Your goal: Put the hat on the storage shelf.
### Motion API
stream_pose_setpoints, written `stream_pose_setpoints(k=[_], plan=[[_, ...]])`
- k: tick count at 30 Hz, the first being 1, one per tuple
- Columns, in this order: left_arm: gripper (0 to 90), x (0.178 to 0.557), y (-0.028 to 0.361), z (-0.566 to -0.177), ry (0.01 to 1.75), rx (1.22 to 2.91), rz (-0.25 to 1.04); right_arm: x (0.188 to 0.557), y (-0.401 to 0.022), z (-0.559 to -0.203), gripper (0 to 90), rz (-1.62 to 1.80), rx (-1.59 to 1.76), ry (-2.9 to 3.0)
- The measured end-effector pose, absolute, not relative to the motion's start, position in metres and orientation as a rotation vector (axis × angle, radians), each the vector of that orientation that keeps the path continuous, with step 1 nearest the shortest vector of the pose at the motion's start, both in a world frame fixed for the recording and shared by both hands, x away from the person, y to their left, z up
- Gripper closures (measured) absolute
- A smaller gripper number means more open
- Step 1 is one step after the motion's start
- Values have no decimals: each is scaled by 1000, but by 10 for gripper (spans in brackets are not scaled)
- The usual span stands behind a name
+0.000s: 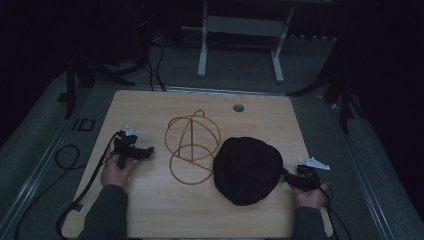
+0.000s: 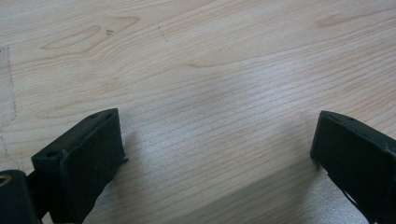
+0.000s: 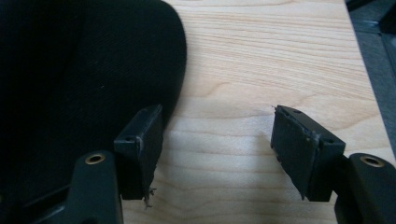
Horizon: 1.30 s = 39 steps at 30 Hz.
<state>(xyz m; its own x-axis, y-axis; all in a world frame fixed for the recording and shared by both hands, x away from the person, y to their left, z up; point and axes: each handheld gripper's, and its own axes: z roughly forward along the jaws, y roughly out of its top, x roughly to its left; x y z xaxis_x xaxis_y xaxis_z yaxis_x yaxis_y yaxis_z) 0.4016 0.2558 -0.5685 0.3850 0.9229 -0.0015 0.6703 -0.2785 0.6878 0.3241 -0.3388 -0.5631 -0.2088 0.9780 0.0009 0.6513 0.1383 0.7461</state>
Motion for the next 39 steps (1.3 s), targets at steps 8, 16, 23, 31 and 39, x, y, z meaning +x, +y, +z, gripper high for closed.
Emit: stream_pose_setpoints(k=[8, 16, 23, 31, 39], plan=[[22, 400, 256, -568, 1371, 2041, 541, 324, -341, -563, 340, 878, 1531, 1956], [22, 400, 256, -568, 1370, 2041, 542, 325, -341, -558, 435, 862, 1502, 2047], [22, 400, 256, -568, 1371, 2041, 542, 318, -331, -544, 472, 849, 1395, 2151], [22, 399, 256, -569, 1374, 2035, 542, 319, -325, -518, 448, 850, 1328, 2217], [22, 399, 256, -568, 1374, 2035, 542, 325, -319, -495, 409, 838, 1285, 2245]])
